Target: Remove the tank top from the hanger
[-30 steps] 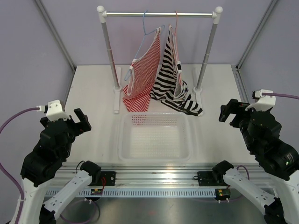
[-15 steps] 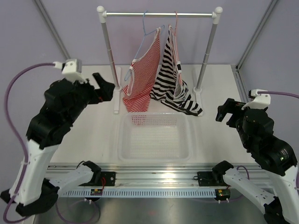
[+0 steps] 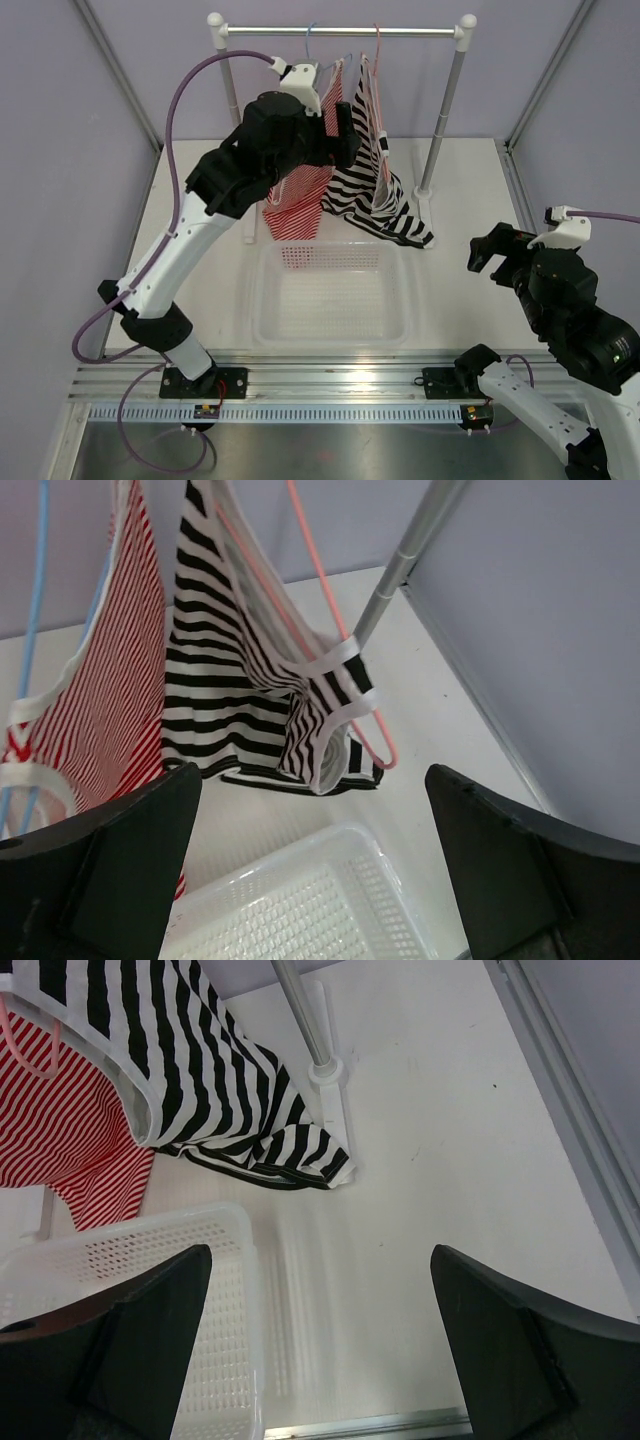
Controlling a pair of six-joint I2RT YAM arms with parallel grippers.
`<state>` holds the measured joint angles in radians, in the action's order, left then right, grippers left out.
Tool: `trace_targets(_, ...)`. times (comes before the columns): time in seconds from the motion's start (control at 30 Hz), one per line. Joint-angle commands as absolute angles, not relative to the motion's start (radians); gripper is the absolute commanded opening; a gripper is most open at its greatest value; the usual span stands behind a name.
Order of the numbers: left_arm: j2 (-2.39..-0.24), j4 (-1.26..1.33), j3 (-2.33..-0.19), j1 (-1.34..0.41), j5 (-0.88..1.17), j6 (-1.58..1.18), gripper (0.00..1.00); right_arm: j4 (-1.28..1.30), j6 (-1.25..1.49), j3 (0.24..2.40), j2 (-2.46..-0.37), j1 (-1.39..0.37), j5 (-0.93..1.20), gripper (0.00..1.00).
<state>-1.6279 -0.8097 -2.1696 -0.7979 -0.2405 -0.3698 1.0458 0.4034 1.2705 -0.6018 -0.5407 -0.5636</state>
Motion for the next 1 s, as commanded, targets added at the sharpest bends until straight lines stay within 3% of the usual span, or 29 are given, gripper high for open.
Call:
trace_targets(0.0, -1.687, -0.743, -2.252, -0.822, -0.285, -0.348, 0.99, 1.043, 0.422, 1.285, -0.589, -0.546, -0.542, 0.99)
trace_targets(0.13, -1.764, -0.562, -2.204, -0.825, -0.305, -0.321, 0.99, 1.04, 0.399, 1.281, -0.571, -0.546, -0.508, 0.99)
trace_targets(0.4, -1.997, -0.429, -2.413, -0.831, -0.336, -0.265, 0.97, 1.063, 0.402, 1.262, -0.519, -0.546, -0.434, 1.0)
trace_targets(0.63, -2.031, -0.374, -2.405, -0.83, -0.422, -0.226, 0.74, 1.054, 0.399, 1.249, -0.512, -0.548, -0.348, 0.99)
trace_targets(0.8, -2.083, -0.397, -2.447, -0.819, -0.411, -0.229, 0.49, 1.037, 0.385, 1.241, -0.509, -0.546, -0.33, 0.99)
trace_targets(0.97, -2.114, -0.391, -2.464, -0.811, -0.379, -0.233, 0.51, 1.034, 0.376, 1.239, -0.508, -0.546, -0.324, 1.0)
